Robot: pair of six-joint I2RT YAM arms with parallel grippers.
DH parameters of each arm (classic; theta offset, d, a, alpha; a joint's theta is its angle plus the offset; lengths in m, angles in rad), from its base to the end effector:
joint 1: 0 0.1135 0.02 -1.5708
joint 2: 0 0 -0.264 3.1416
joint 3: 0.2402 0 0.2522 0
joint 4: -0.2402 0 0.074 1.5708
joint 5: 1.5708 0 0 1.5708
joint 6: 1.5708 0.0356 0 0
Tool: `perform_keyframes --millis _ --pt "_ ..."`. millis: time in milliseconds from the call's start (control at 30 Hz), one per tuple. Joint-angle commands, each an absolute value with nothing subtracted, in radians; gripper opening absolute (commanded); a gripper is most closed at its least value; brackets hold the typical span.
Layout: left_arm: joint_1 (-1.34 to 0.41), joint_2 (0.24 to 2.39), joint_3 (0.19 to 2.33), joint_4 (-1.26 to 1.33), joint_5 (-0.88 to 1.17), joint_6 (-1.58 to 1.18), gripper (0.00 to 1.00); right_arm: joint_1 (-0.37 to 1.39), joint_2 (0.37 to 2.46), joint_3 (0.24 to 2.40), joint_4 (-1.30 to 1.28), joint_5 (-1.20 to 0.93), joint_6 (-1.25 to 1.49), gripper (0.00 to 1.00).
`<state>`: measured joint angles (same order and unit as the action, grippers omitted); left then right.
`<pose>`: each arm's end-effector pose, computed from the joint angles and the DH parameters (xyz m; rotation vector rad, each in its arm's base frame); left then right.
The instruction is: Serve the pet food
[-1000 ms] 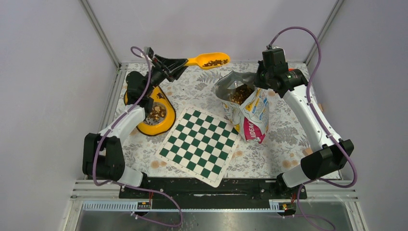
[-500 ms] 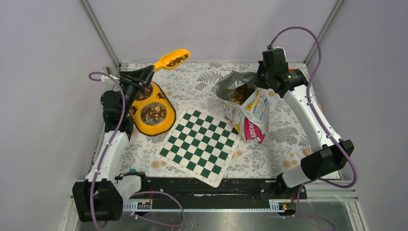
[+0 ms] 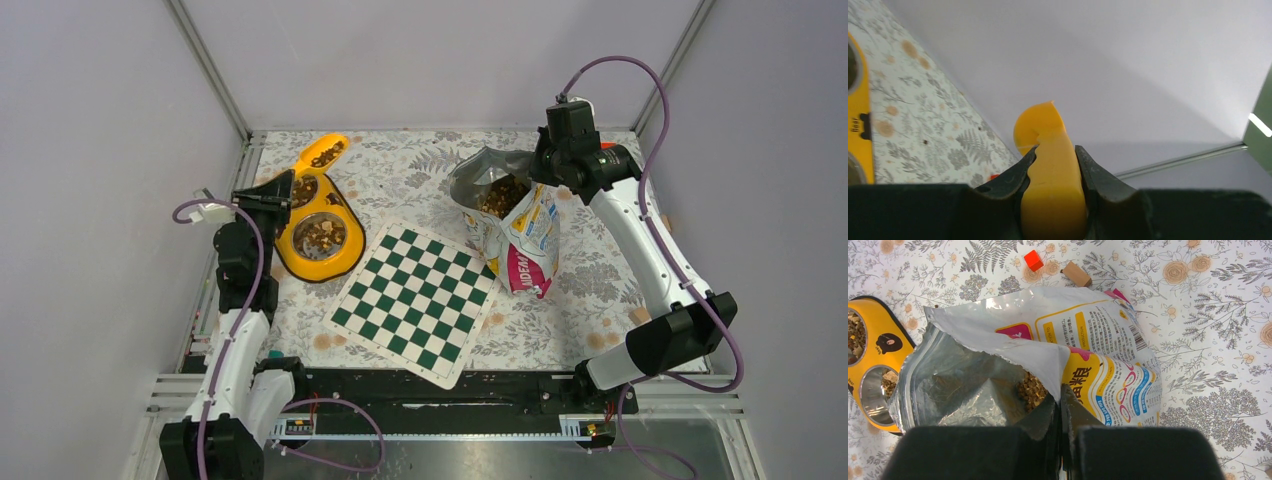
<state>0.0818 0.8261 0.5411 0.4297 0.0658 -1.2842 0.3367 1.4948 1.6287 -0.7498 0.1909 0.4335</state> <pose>0.2009 0.0141 0.3121 -0.9076 1.2065 -1.0277 0.3077 0.1005 0.4060 0.2134 2.1727 0.2303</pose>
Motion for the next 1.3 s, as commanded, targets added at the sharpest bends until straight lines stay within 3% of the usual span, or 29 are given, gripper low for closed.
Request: perform_keyframes --millis 0,200,733,1267 --pt "0.087 0.784 0.529 0.437 -0.053 -1.178 0.00 0.328 1.454 1.644 -0.652 0.202 0.431 0.00" --pt "0.087 0.698 0.445 0.412 -0.143 -1.168 0.00 0.328 1.454 1.642 -0.652 0.208 0.427 0.00" --pt "0.087 0.491 0.470 -0.036 -0.290 -1.098 0.00 0.328 1.461 1.640 -0.654 0.214 0.426 0.00" --pt "0.087 0.644 0.604 -0.293 -0.338 -0.928 0.00 0.328 1.473 1.638 -0.654 0.226 0.427 0.00"
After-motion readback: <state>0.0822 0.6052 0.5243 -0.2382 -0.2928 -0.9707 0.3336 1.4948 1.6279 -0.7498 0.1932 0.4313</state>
